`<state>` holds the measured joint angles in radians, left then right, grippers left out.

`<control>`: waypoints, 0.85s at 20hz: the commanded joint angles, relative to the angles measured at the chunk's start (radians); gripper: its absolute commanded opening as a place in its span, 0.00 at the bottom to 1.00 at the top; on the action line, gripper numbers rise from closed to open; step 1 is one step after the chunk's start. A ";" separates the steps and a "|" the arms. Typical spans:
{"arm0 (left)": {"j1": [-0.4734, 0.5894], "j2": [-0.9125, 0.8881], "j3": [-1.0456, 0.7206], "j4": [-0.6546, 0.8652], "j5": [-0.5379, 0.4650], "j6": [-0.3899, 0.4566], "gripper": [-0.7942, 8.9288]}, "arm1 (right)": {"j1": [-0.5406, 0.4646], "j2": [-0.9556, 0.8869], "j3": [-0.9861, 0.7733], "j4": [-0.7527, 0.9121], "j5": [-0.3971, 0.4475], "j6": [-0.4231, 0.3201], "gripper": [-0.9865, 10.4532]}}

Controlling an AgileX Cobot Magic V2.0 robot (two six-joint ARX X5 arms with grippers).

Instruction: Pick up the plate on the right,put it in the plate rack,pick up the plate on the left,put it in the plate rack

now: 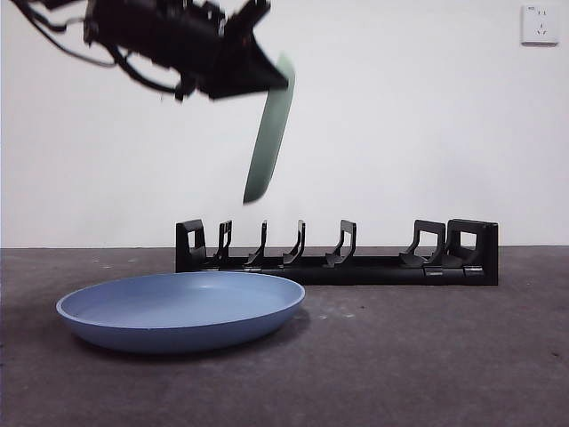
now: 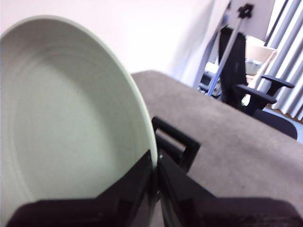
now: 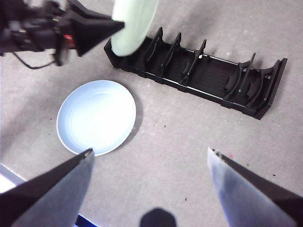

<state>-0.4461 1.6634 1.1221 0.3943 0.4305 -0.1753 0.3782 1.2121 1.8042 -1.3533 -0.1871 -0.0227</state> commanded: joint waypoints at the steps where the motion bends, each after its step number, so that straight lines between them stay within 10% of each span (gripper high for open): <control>1: 0.018 0.038 0.000 0.023 0.008 -0.016 0.07 | 0.002 0.001 -0.008 -0.022 -0.003 -0.004 0.44; 17: 0.024 0.140 0.000 -0.051 -0.088 0.027 0.07 | 0.002 0.002 -0.009 -0.022 -0.003 -0.012 0.44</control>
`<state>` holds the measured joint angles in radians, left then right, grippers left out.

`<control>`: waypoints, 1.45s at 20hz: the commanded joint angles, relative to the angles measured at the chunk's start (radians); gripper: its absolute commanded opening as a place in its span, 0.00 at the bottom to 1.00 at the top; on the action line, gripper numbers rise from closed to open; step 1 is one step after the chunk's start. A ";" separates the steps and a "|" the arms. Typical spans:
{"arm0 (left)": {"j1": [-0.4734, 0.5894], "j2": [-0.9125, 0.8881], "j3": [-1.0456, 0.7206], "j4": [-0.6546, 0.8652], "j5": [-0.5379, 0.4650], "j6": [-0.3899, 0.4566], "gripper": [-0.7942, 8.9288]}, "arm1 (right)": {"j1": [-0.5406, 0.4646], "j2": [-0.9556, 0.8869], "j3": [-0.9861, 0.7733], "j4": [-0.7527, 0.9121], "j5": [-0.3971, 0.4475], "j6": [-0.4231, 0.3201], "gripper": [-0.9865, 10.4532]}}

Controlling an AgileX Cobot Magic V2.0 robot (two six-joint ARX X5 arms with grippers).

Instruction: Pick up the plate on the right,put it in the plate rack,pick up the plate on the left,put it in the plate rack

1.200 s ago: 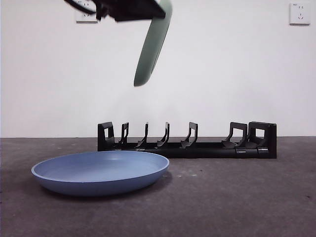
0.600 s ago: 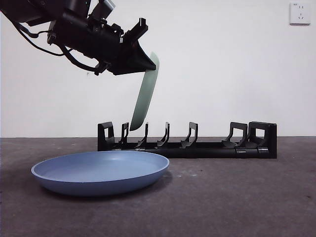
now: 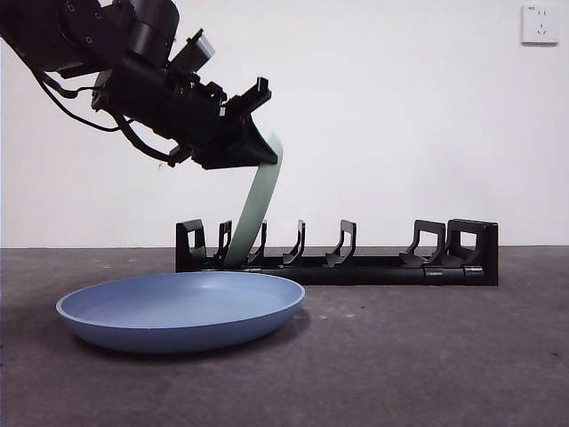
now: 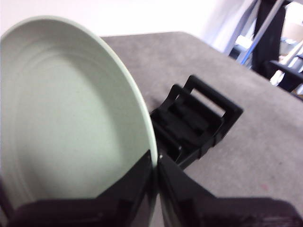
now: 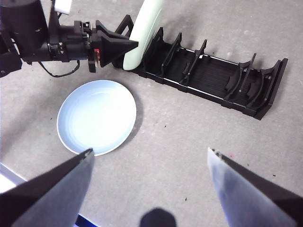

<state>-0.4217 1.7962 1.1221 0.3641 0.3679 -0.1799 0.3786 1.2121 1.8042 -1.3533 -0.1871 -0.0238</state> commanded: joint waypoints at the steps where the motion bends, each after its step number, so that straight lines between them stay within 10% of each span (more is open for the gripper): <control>1: 0.000 0.007 0.000 -0.051 -0.033 0.045 0.07 | 0.001 0.002 -0.009 -0.022 -0.003 -0.012 0.44; 16: -0.003 -0.133 0.000 -0.125 0.011 0.060 0.25 | 0.001 0.016 -0.009 -0.022 -0.002 -0.022 0.44; 25: -0.002 -0.577 0.000 -0.485 0.088 0.191 0.26 | 0.001 0.104 -0.009 0.012 -0.018 -0.034 0.44; 29: -0.003 -0.816 0.000 -0.704 0.085 0.319 0.54 | 0.002 0.194 -0.009 0.053 -0.164 -0.056 0.44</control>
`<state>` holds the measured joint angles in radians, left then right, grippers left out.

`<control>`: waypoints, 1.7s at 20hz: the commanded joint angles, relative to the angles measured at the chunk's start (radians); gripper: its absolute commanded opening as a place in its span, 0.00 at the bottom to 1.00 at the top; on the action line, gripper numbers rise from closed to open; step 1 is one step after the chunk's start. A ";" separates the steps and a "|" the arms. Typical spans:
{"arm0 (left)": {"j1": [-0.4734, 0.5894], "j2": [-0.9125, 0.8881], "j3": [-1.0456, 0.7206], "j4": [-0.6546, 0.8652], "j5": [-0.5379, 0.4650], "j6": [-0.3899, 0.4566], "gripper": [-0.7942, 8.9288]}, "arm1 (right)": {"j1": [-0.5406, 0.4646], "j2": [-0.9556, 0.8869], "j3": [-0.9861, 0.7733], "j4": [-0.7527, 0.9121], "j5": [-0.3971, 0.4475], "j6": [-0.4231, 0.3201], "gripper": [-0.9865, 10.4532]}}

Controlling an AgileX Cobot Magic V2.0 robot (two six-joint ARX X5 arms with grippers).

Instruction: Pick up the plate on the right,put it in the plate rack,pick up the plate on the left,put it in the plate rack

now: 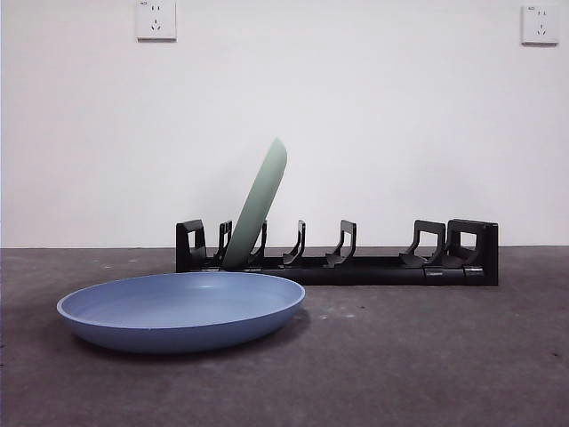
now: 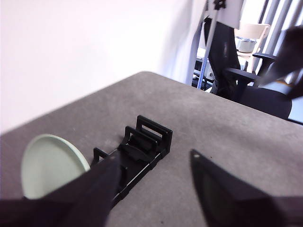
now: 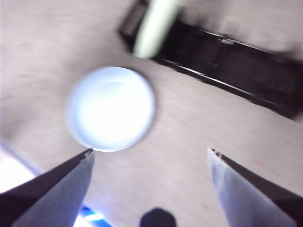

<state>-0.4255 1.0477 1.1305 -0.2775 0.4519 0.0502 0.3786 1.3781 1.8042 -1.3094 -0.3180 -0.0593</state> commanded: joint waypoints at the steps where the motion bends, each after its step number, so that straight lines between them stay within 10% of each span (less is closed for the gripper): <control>1: 0.002 -0.117 -0.008 -0.119 0.000 0.121 0.54 | 0.003 0.055 -0.009 0.019 -0.051 -0.021 0.44; 12: 0.001 -0.359 -0.008 -0.678 -0.196 0.475 0.60 | 0.132 0.471 -0.010 0.121 -0.058 -0.020 0.44; 29: -0.047 -0.274 -0.008 -0.702 -0.217 0.504 0.60 | 0.204 0.810 -0.010 0.255 0.016 0.015 0.44; 34: -0.059 -0.262 -0.008 -0.701 -0.217 0.505 0.60 | 0.205 0.815 -0.017 0.287 0.011 0.020 0.29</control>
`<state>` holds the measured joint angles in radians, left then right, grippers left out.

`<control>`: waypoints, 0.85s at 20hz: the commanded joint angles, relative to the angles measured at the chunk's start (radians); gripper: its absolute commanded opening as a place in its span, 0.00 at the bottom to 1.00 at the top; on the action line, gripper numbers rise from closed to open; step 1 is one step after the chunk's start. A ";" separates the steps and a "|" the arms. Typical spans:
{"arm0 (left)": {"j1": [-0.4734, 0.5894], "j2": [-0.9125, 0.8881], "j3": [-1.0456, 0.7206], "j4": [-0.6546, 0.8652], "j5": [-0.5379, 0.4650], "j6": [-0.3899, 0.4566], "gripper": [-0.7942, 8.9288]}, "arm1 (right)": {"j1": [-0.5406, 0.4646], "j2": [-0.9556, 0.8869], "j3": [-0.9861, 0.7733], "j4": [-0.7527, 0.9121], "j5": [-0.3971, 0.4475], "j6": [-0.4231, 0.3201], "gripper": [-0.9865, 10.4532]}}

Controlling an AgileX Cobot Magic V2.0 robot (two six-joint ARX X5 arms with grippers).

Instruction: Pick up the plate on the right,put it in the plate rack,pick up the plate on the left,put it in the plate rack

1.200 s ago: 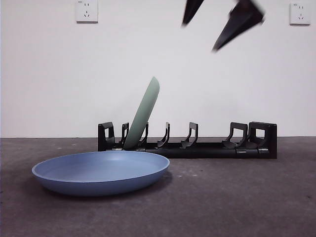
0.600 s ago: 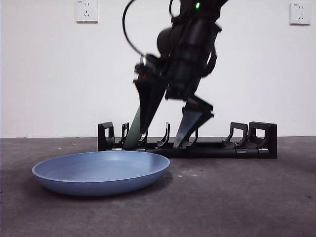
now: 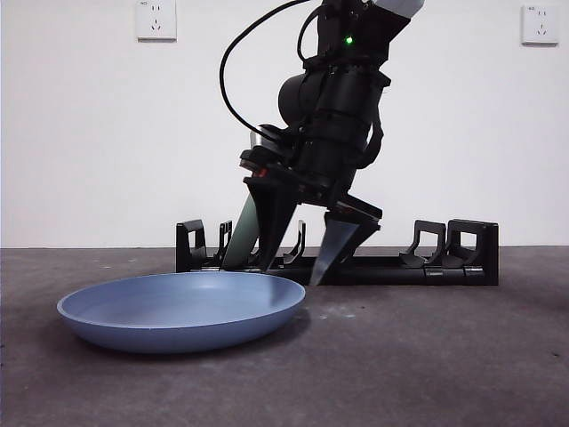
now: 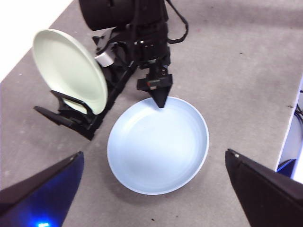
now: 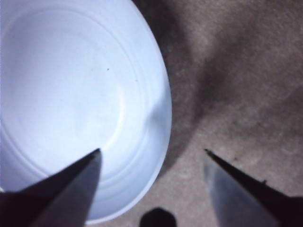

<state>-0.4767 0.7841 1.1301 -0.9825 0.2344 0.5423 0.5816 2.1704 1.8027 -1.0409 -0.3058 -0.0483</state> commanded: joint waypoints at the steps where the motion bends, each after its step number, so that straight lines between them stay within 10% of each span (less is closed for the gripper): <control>1: -0.010 0.002 -0.008 0.004 0.000 0.013 0.60 | 0.002 0.023 -0.019 0.026 -0.002 0.024 0.29; 10: -0.029 0.004 -0.008 0.004 0.000 0.013 0.60 | 0.002 0.023 -0.116 0.093 -0.005 0.047 0.29; 17: -0.044 0.007 -0.008 0.004 0.000 0.018 0.60 | 0.002 0.014 -0.120 0.088 -0.008 0.047 0.07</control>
<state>-0.5182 0.7910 1.1301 -0.9821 0.2340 0.5461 0.5800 2.1696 1.6939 -0.9421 -0.3340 0.0097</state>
